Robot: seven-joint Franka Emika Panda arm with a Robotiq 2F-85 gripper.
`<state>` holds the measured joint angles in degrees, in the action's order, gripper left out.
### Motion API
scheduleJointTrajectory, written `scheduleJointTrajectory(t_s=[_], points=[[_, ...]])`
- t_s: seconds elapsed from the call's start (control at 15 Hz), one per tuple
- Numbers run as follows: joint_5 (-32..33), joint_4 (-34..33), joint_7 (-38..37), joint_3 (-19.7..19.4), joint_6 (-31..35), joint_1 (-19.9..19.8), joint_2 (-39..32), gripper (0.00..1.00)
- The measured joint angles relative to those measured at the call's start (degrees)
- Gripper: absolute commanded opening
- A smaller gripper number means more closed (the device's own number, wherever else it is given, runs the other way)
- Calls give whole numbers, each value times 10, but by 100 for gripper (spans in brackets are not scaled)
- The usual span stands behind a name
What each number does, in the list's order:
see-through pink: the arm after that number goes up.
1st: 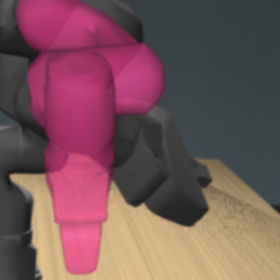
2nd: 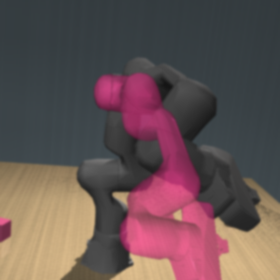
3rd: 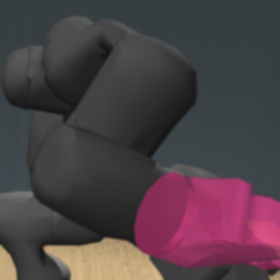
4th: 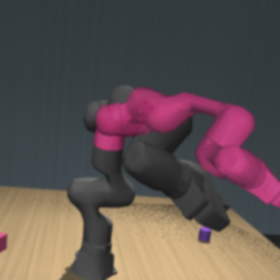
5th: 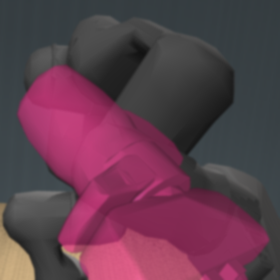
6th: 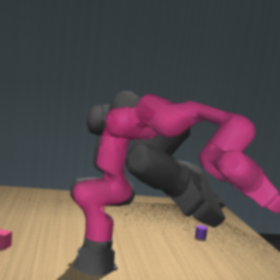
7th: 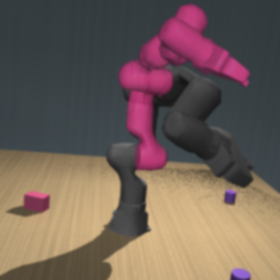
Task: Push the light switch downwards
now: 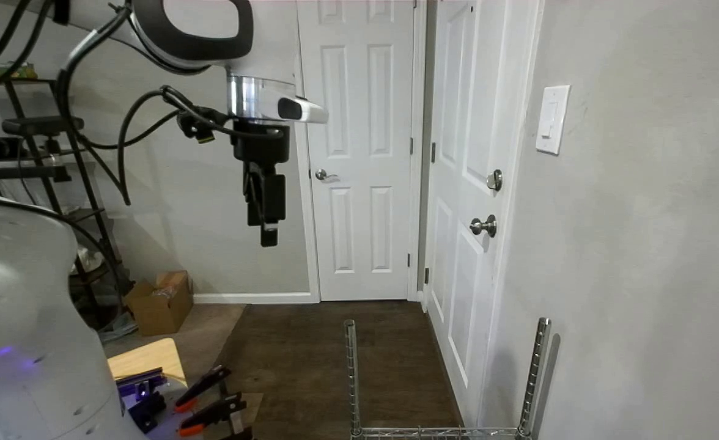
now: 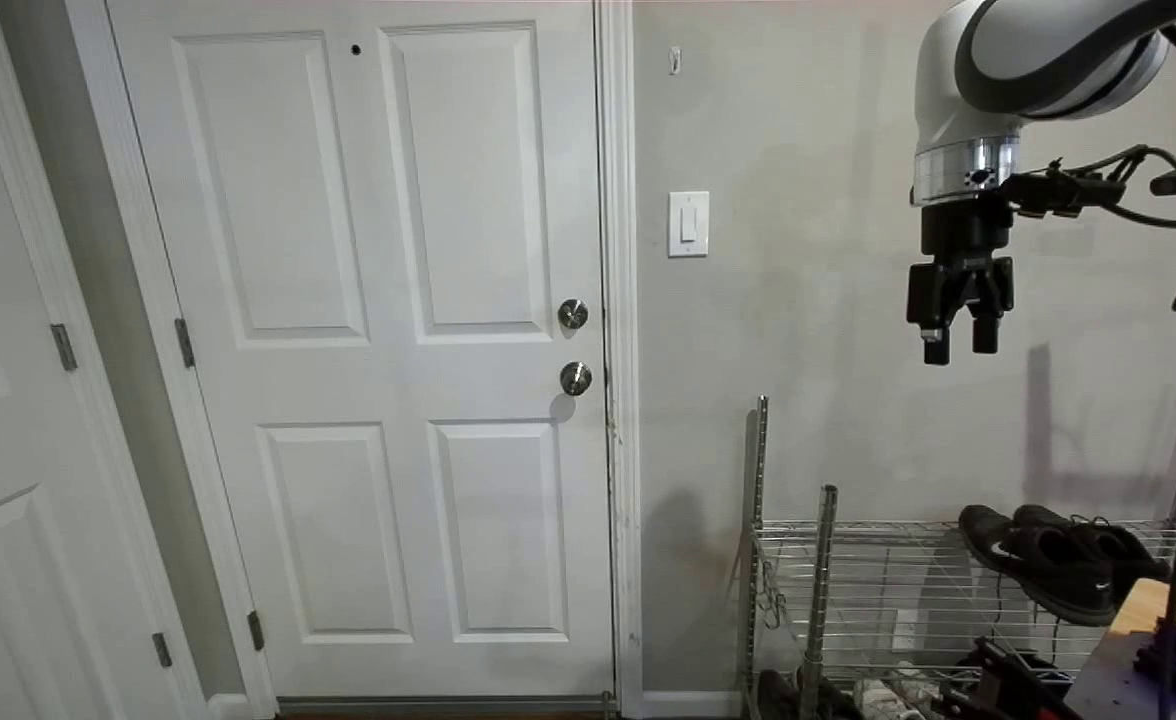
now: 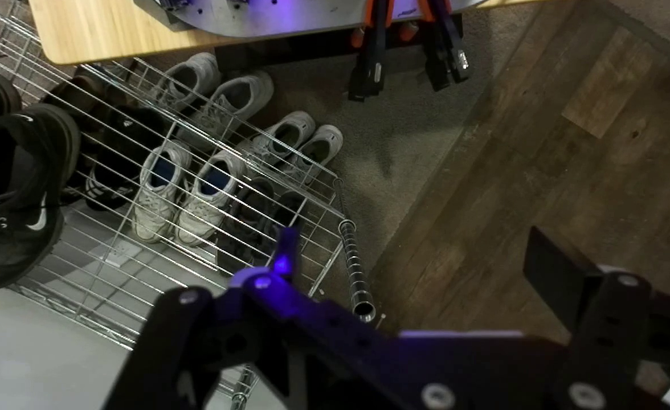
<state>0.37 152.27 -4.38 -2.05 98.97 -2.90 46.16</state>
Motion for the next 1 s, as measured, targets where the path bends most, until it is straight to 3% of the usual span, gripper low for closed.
scheduleJointTrajectory(t_s=[0.47,1.0], points=[[0,-28,82,-50,126,5,-111,100],[1,-197,142,-43,199,25,-304,100]])
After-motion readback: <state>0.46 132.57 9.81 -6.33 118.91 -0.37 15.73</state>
